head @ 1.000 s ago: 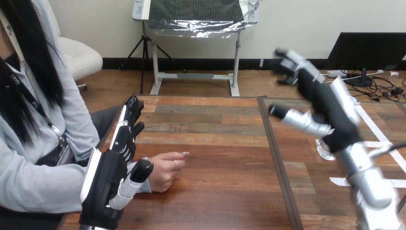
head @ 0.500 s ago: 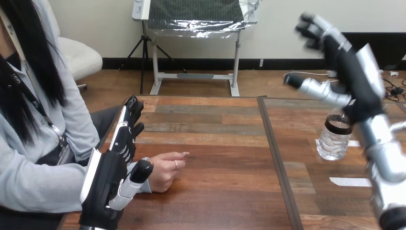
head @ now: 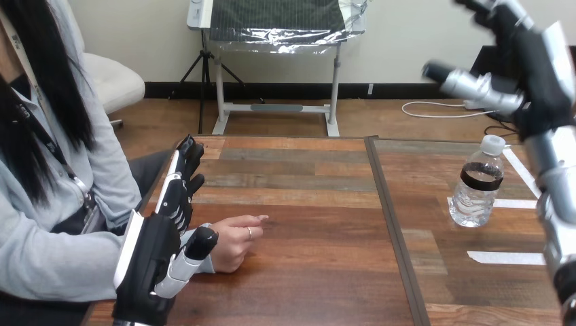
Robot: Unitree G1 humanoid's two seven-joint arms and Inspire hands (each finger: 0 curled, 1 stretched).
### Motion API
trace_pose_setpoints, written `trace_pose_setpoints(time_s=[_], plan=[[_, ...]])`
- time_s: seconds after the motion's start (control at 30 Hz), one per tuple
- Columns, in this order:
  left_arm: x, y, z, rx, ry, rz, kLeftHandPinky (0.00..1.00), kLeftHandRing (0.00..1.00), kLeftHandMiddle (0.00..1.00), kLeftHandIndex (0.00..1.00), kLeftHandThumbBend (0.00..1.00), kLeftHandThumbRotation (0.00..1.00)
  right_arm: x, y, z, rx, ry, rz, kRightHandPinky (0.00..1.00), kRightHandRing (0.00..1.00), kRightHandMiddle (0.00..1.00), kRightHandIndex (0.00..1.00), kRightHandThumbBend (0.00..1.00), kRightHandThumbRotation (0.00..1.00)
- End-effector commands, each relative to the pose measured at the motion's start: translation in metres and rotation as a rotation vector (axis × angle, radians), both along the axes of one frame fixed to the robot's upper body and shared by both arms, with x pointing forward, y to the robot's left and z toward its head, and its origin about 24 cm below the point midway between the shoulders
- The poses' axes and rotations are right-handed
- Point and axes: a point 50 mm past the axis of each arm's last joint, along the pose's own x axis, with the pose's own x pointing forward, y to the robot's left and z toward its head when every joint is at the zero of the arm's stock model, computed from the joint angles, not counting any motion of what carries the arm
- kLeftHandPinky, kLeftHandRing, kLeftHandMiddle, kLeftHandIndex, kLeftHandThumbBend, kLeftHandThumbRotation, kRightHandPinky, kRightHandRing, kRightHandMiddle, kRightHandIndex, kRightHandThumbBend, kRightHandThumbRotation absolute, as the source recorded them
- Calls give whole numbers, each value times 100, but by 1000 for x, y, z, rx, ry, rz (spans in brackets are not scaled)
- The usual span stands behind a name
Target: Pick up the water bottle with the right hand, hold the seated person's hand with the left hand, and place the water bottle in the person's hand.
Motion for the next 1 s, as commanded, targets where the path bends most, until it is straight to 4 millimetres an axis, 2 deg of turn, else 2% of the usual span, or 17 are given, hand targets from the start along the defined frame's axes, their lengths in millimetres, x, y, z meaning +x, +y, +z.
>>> trace_pose_setpoints(time_s=[0.0, 0.37, 0.97], plan=[[11, -5, 16, -15, -94, 0, 95, 100, 100, 100, 100, 89, 16, -10, 51, 5, -113, -91, 93, 91, 85, 88, 100, 44], [10, -5, 16, -13, -96, 9, 93, 98, 100, 100, 100, 89, 25, -21, 53, 2, -21, -196, 91, 90, 85, 89, 100, 41], [8, -4, 16, -22, -93, 7, 93, 98, 100, 100, 100, 88, 31, -33, 35, -44, 140, -366, 88, 87, 82, 88, 100, 46]])
